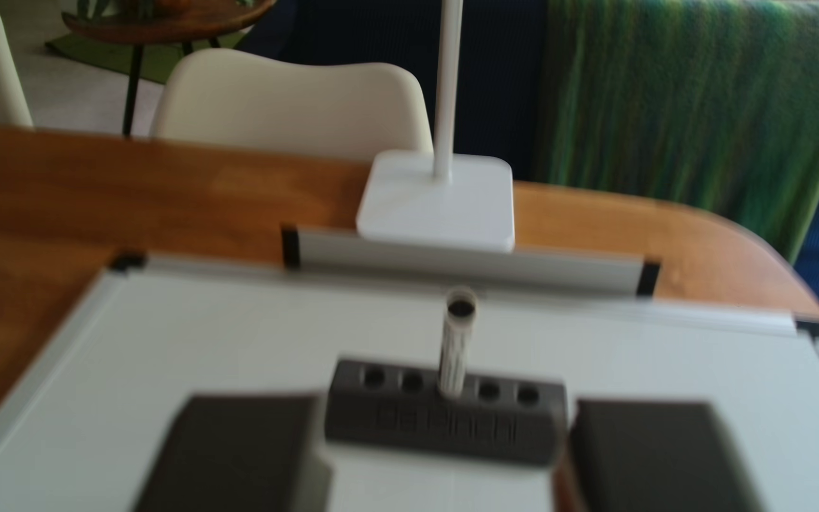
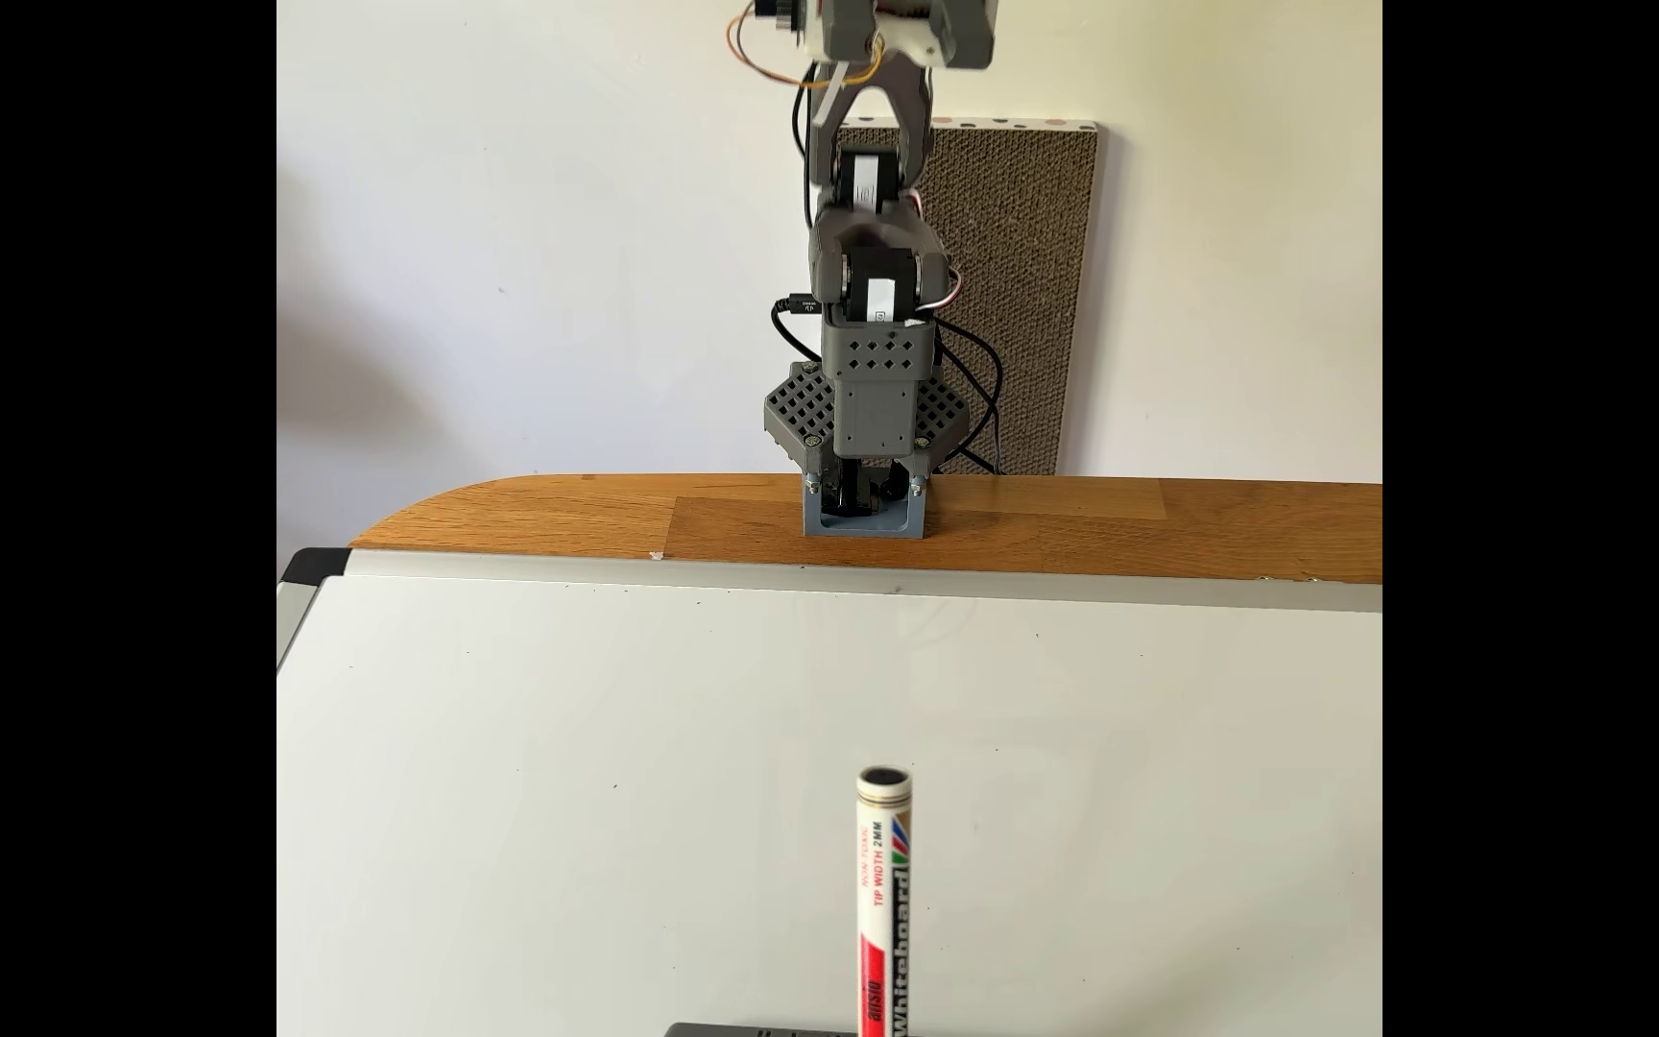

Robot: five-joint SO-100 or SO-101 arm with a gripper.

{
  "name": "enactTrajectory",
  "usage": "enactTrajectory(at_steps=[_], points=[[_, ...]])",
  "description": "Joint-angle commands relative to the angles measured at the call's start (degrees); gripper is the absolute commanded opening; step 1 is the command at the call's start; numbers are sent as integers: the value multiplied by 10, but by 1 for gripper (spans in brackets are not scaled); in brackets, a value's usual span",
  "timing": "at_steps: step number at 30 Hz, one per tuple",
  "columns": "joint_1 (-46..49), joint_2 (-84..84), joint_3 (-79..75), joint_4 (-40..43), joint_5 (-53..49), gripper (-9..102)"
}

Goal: Draw a face

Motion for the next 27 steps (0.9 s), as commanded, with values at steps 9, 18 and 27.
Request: enactTrajectory(at_steps=[9,18,27], points=[[1,-392,-210,-121,-4,96],[1,-601,-309,-173,-4,96],[3,-721,-347,-214,-24,95]])
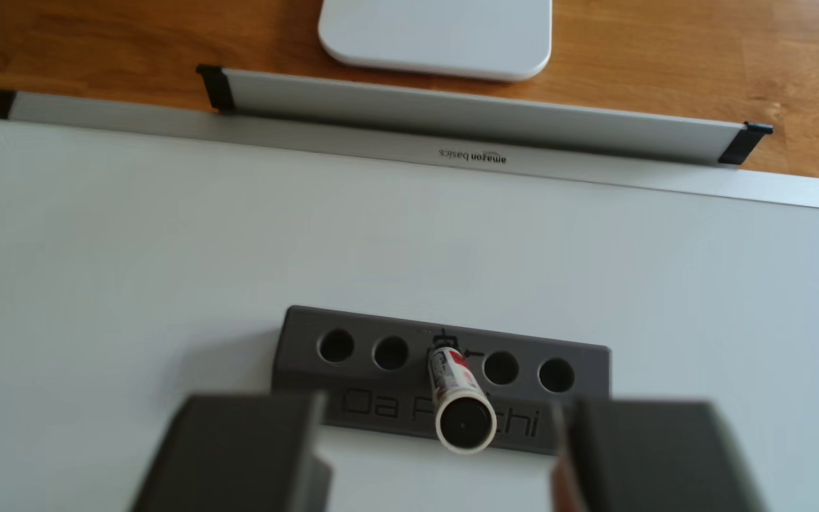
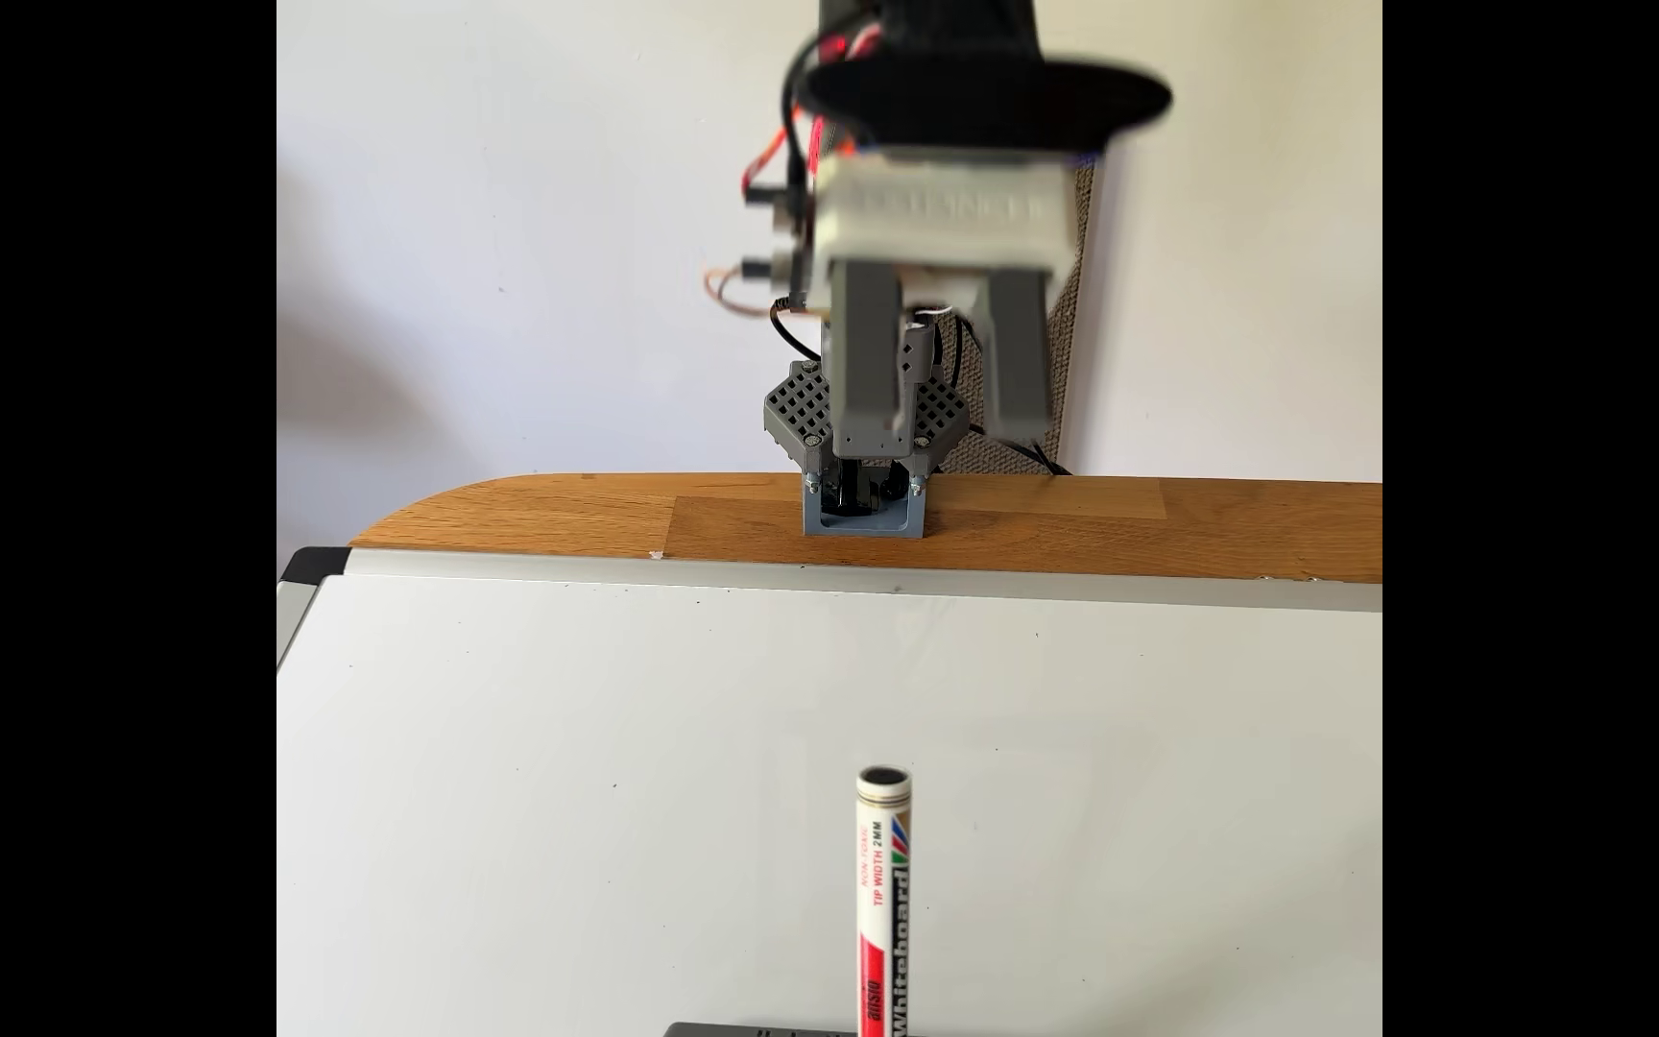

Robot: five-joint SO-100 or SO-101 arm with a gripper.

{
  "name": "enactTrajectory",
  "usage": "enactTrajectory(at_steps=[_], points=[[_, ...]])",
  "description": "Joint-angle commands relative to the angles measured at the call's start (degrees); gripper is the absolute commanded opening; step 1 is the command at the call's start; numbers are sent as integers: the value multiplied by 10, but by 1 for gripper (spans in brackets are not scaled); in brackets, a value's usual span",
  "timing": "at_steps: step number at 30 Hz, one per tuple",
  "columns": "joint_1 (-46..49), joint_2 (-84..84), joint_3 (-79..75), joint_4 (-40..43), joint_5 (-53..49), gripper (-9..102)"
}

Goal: Draw a face

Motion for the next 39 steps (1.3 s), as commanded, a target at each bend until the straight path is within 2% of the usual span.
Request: enactTrajectory(at_steps=[1,39], points=[[9,-13,-47,-36,-9,95],[21,-232,-46,-144,-21,96]])
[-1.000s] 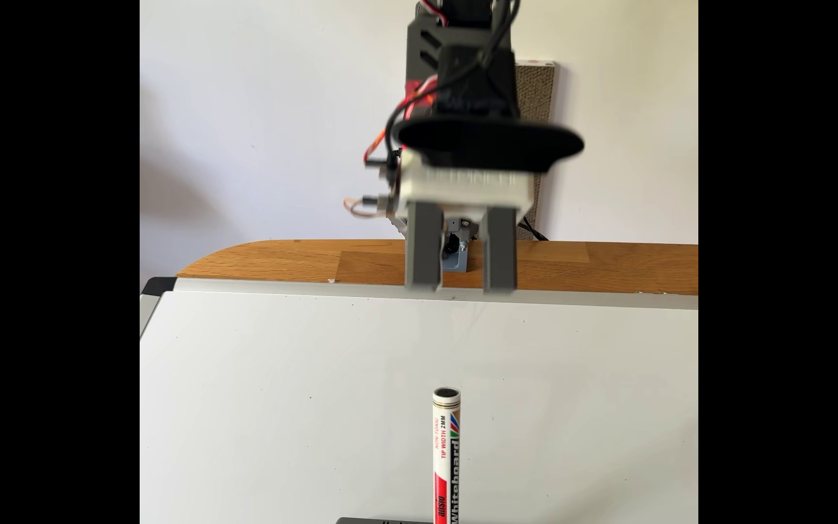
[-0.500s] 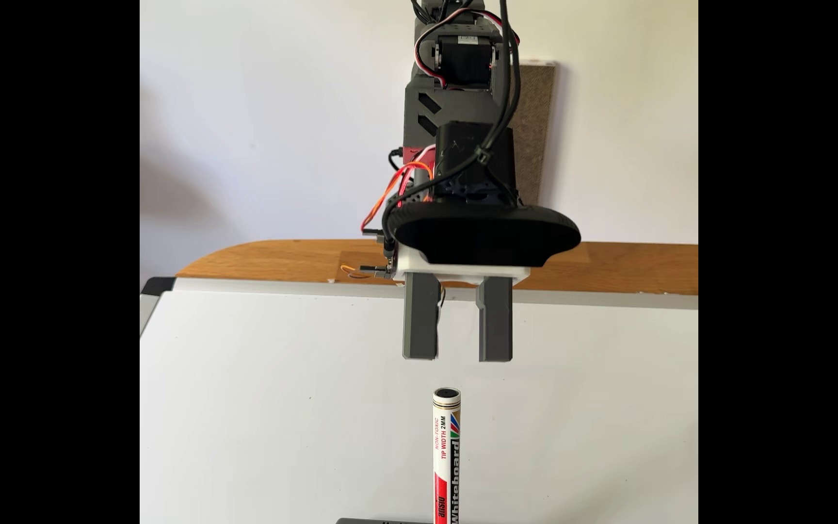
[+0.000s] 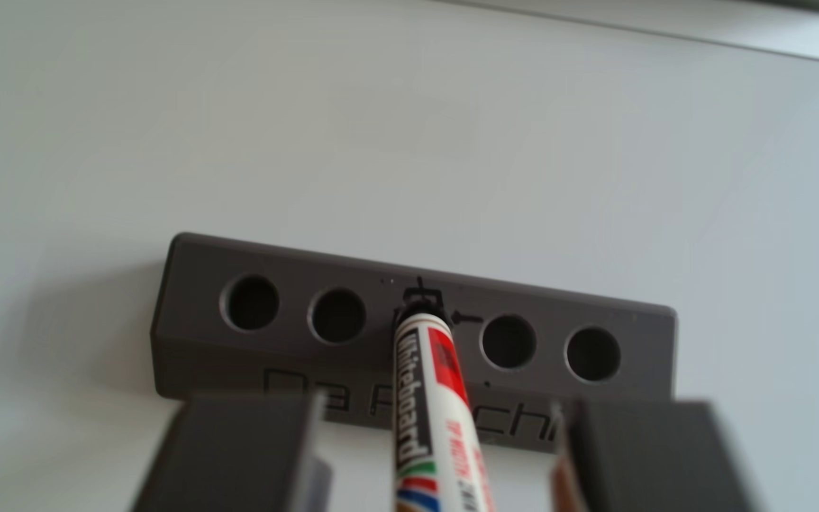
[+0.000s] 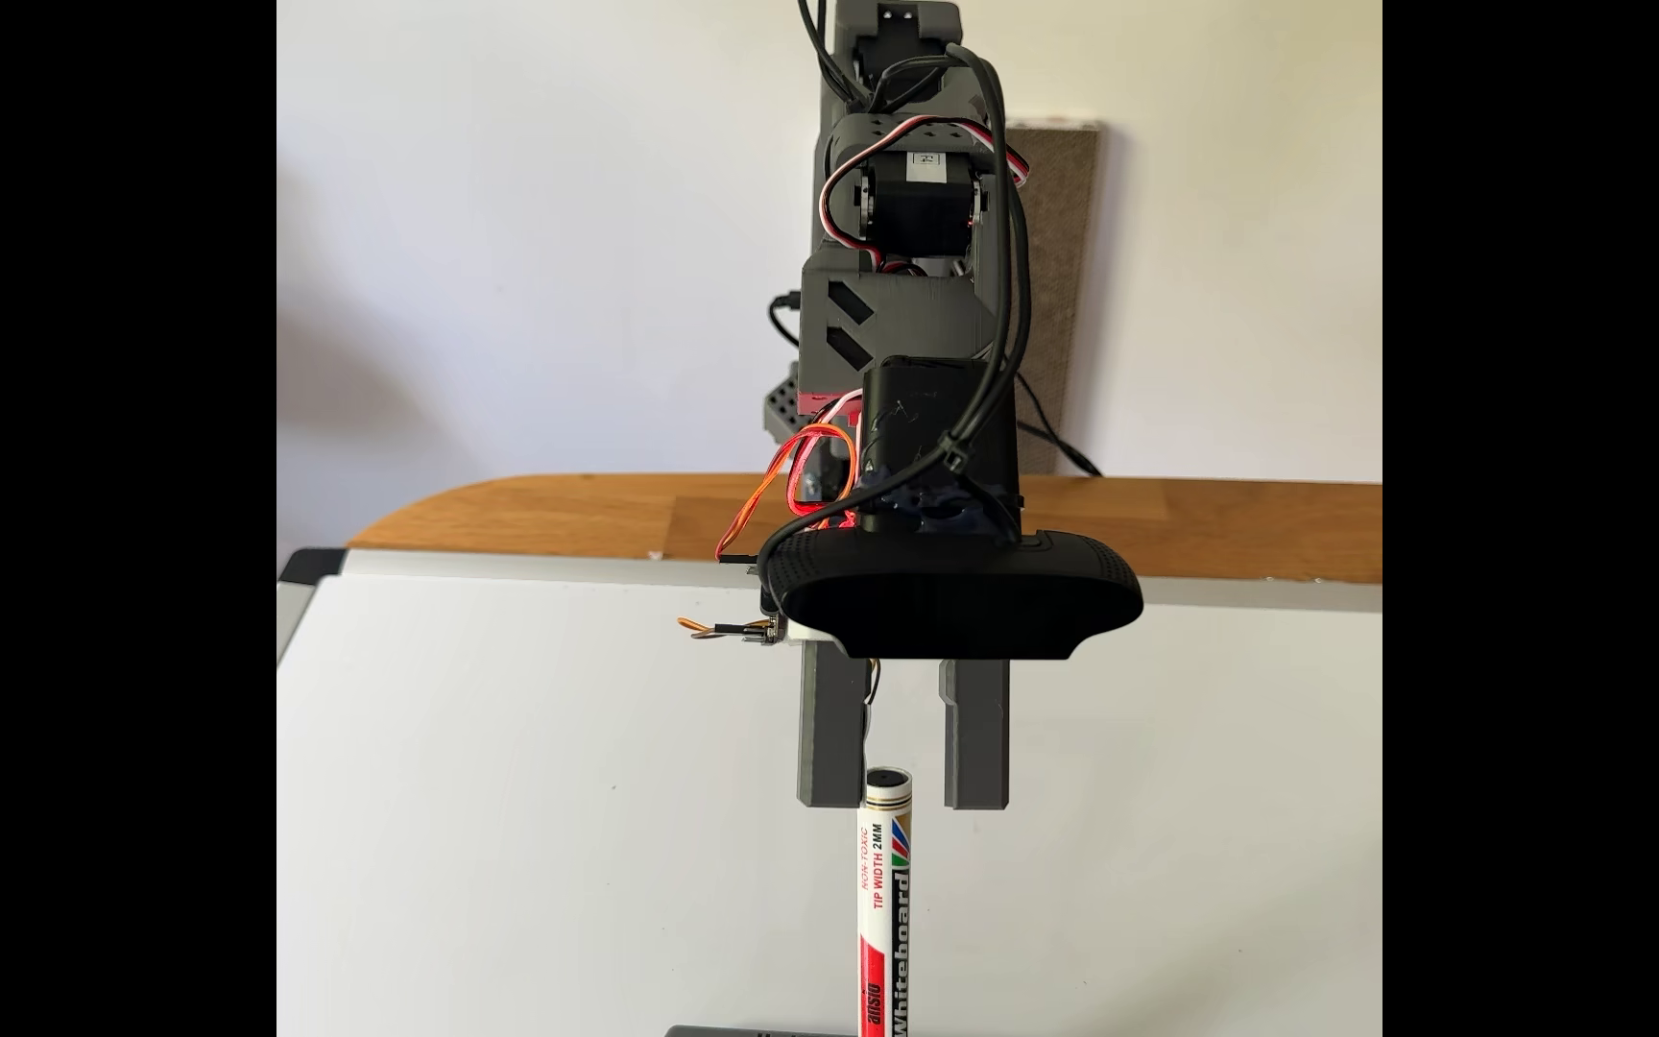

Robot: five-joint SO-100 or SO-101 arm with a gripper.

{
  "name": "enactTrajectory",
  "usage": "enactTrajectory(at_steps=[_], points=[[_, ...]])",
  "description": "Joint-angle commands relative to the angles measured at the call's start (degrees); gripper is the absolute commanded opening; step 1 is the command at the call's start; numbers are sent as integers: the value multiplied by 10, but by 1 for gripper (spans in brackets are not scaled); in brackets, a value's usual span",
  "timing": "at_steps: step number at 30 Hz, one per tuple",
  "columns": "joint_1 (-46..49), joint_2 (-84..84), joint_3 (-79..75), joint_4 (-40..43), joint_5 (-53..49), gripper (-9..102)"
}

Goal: Draw a face

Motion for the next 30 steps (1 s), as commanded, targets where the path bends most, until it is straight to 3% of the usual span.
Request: enactTrajectory(at_steps=[1,30], points=[[4,3,-45,-18,-4,96],[18,-14,-46,36,-44,96]])
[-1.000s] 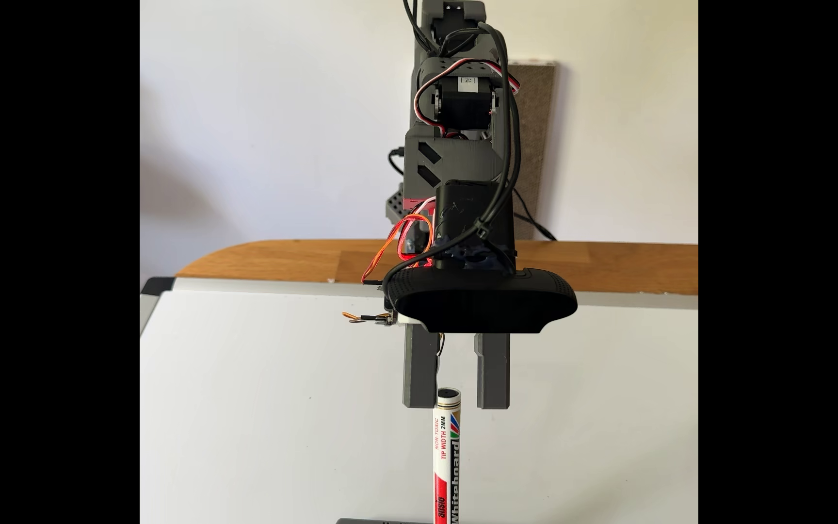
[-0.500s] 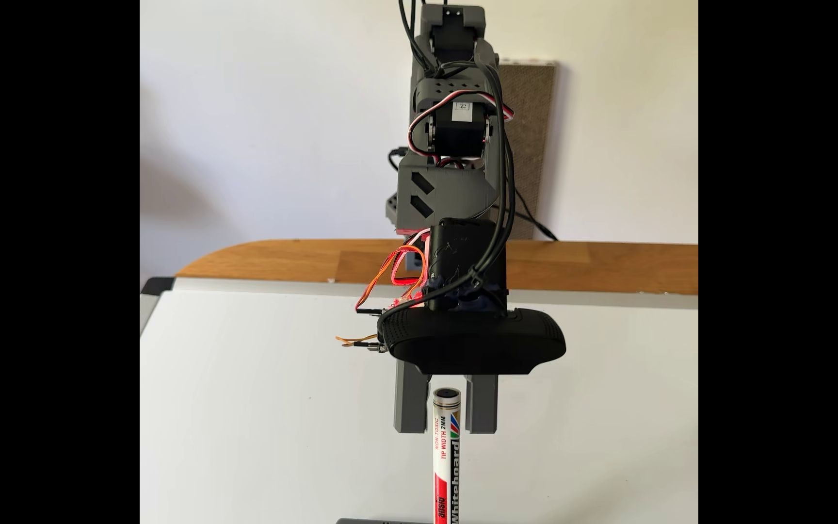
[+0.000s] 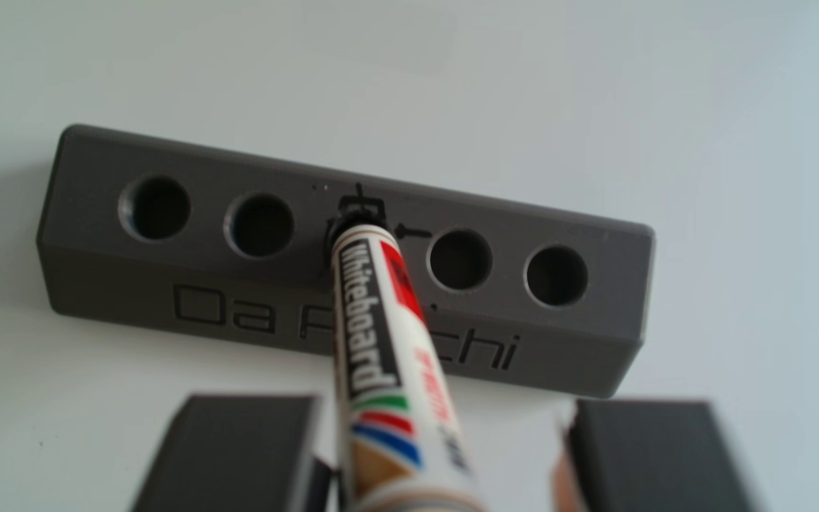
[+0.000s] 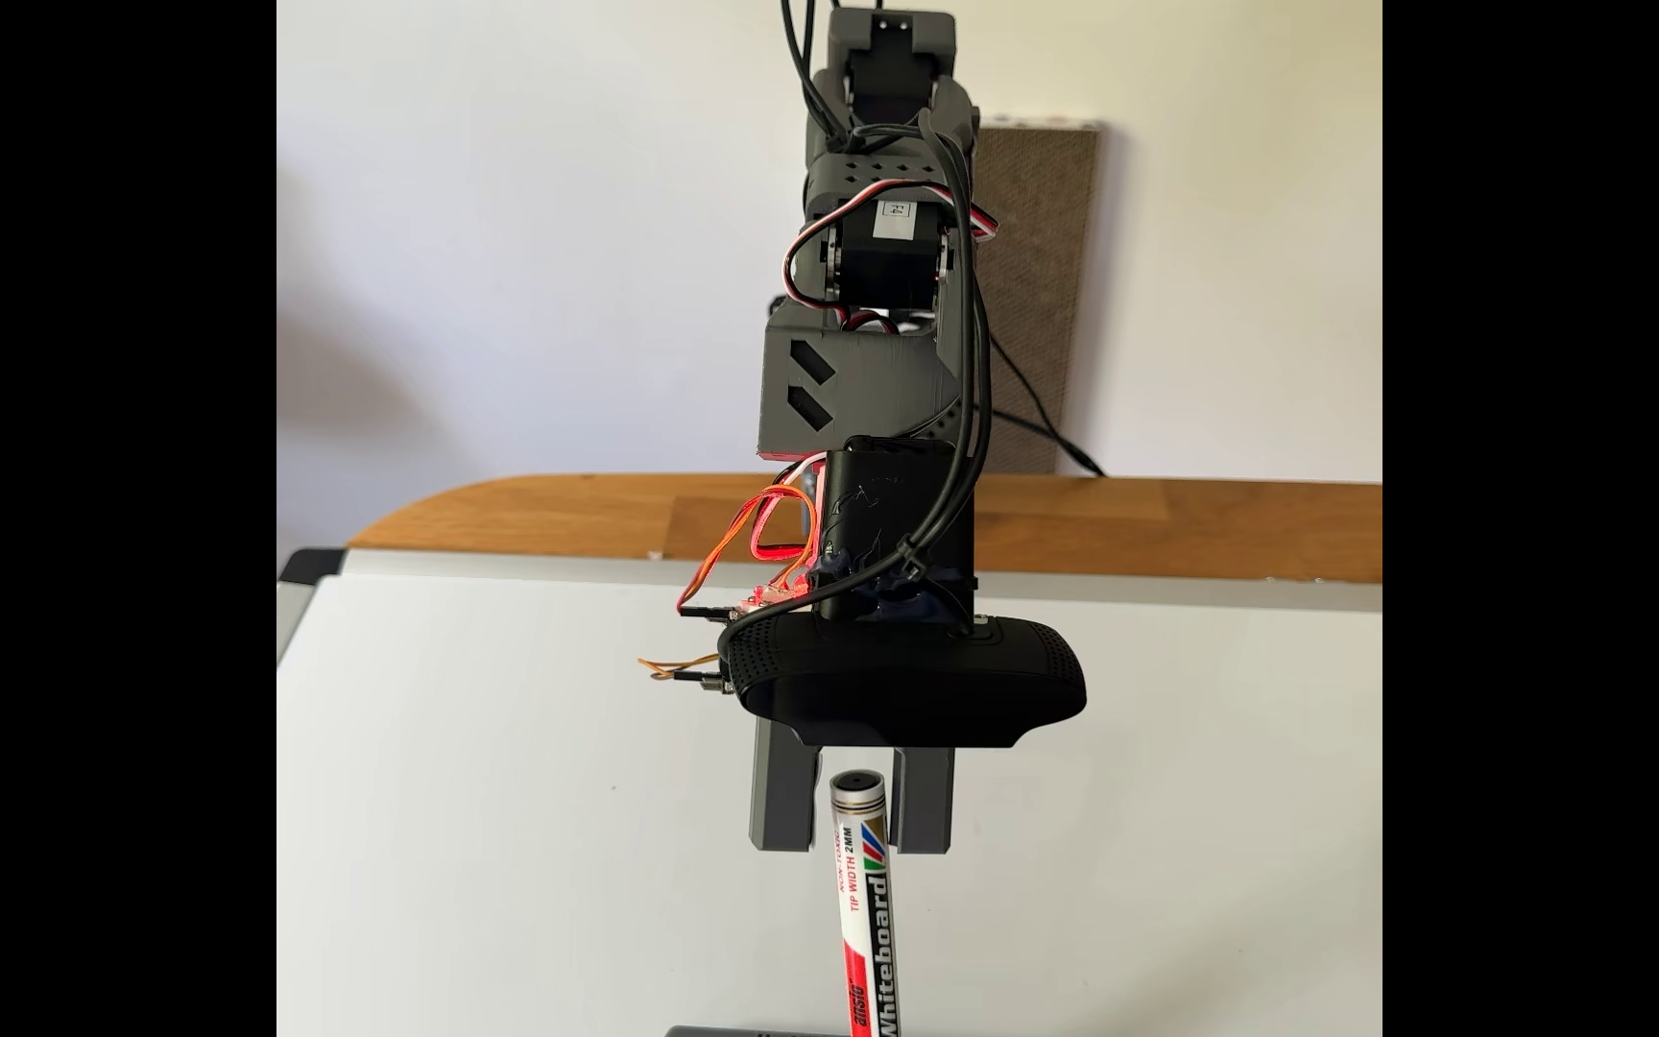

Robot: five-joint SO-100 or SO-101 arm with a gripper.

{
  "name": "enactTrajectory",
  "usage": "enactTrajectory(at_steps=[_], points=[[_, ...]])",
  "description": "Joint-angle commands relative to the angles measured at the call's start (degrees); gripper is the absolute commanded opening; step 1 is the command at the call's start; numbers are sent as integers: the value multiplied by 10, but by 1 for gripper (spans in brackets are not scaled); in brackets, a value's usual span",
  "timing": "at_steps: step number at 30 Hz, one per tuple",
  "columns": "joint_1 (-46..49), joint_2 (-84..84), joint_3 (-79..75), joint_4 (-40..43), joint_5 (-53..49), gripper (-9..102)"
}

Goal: Draw a face

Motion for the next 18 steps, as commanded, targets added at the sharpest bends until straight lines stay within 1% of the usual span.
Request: enactTrajectory(at_steps=[1,11,18], points=[[-6,22,-46,10,-2,96],[-8,21,-77,37,-2,96],[-17,21,-80,39,-11,96]])
